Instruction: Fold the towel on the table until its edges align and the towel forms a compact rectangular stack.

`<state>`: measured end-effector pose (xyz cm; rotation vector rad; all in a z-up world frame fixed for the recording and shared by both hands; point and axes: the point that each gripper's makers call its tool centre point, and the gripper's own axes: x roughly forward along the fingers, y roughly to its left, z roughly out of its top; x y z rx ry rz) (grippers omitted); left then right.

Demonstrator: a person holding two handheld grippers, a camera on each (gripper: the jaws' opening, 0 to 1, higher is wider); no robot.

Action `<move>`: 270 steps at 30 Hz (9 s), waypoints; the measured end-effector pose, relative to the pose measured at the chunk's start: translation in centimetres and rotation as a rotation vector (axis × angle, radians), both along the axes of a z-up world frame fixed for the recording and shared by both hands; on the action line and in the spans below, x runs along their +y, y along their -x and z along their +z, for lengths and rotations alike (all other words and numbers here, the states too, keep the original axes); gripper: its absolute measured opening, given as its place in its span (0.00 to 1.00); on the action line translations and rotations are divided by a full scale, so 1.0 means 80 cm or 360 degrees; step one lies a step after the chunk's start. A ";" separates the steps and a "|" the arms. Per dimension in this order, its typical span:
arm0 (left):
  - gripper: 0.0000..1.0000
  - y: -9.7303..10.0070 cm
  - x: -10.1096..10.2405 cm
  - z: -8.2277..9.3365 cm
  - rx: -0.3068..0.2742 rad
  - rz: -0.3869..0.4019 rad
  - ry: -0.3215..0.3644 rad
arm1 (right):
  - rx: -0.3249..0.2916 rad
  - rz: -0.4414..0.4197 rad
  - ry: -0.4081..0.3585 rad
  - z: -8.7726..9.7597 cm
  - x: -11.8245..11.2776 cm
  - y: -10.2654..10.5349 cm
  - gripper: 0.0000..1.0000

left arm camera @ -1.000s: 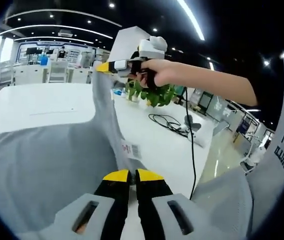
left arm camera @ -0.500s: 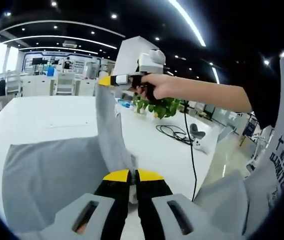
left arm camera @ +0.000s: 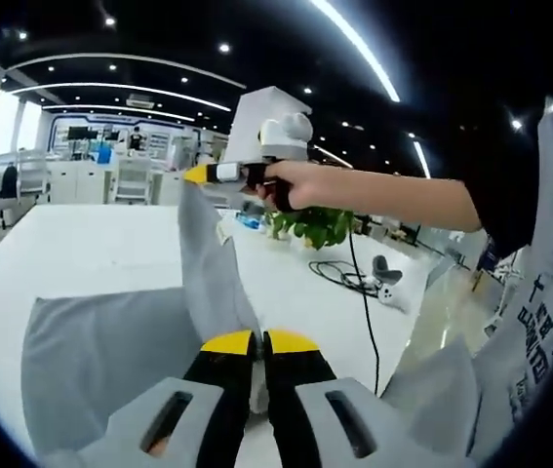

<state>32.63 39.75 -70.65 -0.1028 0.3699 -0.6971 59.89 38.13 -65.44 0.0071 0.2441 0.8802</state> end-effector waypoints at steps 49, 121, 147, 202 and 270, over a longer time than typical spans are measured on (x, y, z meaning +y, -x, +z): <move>0.04 0.012 0.091 0.046 -0.0131 0.0342 0.0017 | 0.0003 0.0216 -0.0079 0.024 0.126 0.017 0.00; 0.02 0.029 0.305 -0.157 0.0225 0.1051 0.0175 | 0.0378 0.0374 0.0163 -0.190 0.349 0.008 0.00; 0.02 0.023 0.341 -0.238 0.0341 0.1328 0.0151 | 0.0300 0.0259 0.0330 -0.299 0.398 -0.007 0.00; 0.48 -0.019 0.241 -0.217 0.0315 0.0908 -0.0287 | 0.0124 0.0453 0.0658 -0.303 0.251 -0.001 0.30; 0.25 0.015 -0.071 -0.238 0.0267 -0.0472 -0.0664 | 0.0414 0.0042 0.0583 -0.314 -0.003 -0.055 0.28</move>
